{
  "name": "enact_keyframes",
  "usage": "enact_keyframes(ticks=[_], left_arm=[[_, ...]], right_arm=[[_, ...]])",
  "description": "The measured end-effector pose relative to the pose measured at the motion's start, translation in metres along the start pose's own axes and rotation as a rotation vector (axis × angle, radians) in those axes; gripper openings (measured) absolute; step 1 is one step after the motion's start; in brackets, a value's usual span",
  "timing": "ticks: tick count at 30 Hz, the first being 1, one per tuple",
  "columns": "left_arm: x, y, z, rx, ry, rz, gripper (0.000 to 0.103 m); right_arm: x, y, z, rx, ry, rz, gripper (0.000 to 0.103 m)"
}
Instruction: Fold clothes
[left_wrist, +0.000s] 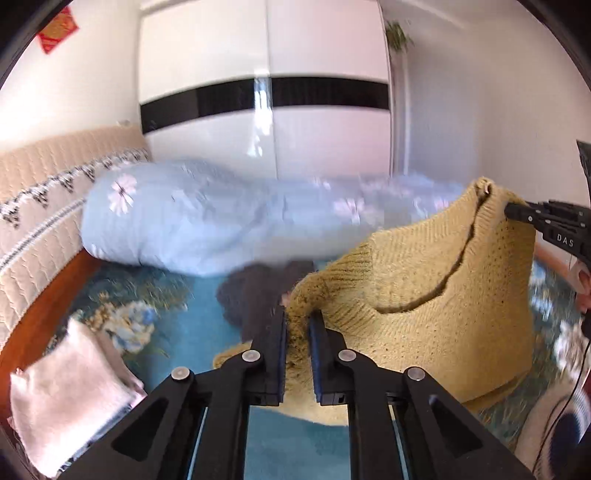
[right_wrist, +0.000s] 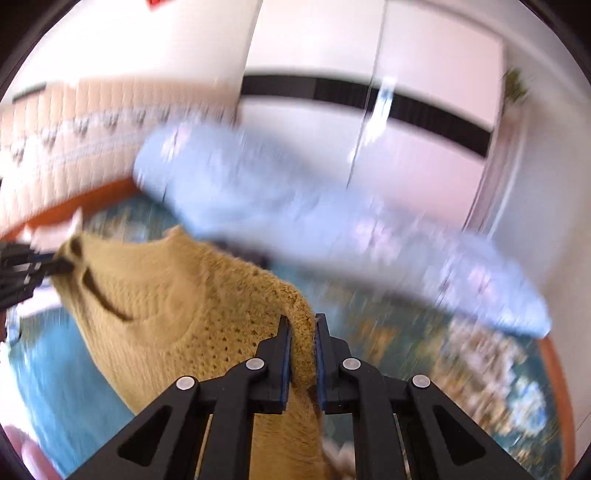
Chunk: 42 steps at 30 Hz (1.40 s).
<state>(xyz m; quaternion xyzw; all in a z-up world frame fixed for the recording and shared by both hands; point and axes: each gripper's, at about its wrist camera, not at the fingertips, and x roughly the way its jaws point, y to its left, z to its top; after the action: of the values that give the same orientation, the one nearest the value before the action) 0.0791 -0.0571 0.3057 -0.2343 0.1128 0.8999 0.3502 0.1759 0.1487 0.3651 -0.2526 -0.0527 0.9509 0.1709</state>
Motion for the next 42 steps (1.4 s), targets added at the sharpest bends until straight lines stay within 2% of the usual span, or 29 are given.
enact_keyframes(ticks=[3, 4, 5, 7, 8, 11, 14, 16, 19, 23, 29, 34, 36, 39, 42], left_arm=[[-0.055, -0.001, 0.034, -0.011, -0.135, 0.052, 0.007], [-0.075, -0.002, 0.043, -0.012, -0.187, 0.077, 0.000], [-0.095, -0.002, 0.052, -0.013, -0.240, 0.102, 0.000], [-0.131, 0.002, 0.066, -0.028, -0.314, 0.097, 0.000], [-0.149, 0.004, 0.072, -0.038, -0.346, 0.091, 0.000], [-0.167, -0.002, 0.069, -0.033, -0.366, 0.064, 0.000], [-0.143, -0.013, 0.042, -0.010, -0.285, 0.040, 0.000], [-0.109, -0.019, 0.016, -0.019, -0.211, -0.030, 0.000], [-0.051, -0.026, -0.025, -0.082, -0.084, -0.159, 0.000], [0.020, -0.043, -0.066, -0.164, 0.088, -0.267, 0.000], [0.080, -0.099, -0.101, -0.084, 0.273, -0.313, 0.003], [0.116, -0.131, -0.108, -0.061, 0.365, -0.362, 0.023], [0.134, -0.144, -0.114, -0.055, 0.410, -0.370, 0.027], [0.157, -0.164, -0.123, -0.046, 0.475, -0.379, 0.029], [0.175, -0.176, -0.127, -0.071, 0.512, -0.415, 0.033]], right_arm=[[-0.052, -0.003, 0.037, 0.004, -0.135, -0.032, 0.012], [-0.071, -0.003, 0.048, 0.001, -0.180, -0.044, 0.012], [-0.088, -0.003, 0.055, -0.003, -0.216, -0.054, 0.012], [-0.121, -0.003, 0.067, -0.003, -0.279, -0.065, 0.012], [-0.127, -0.002, 0.069, -0.008, -0.284, -0.067, 0.012], [-0.141, 0.002, 0.075, -0.028, -0.288, -0.075, 0.012], [-0.133, 0.006, 0.070, -0.048, -0.254, -0.078, 0.011], [-0.116, 0.004, 0.058, -0.036, -0.202, -0.046, 0.012], [-0.086, -0.004, 0.023, -0.037, -0.126, -0.014, 0.012], [-0.051, -0.021, -0.034, -0.060, -0.018, -0.021, 0.012], [-0.012, -0.092, -0.124, 0.066, 0.144, -0.060, 0.012], [0.010, -0.148, -0.202, 0.168, 0.279, -0.164, 0.012], [0.017, -0.167, -0.230, 0.225, 0.328, -0.201, 0.012], [0.028, -0.190, -0.263, 0.353, 0.362, -0.203, 0.012], [0.037, -0.196, -0.275, 0.417, 0.351, -0.181, 0.012]])
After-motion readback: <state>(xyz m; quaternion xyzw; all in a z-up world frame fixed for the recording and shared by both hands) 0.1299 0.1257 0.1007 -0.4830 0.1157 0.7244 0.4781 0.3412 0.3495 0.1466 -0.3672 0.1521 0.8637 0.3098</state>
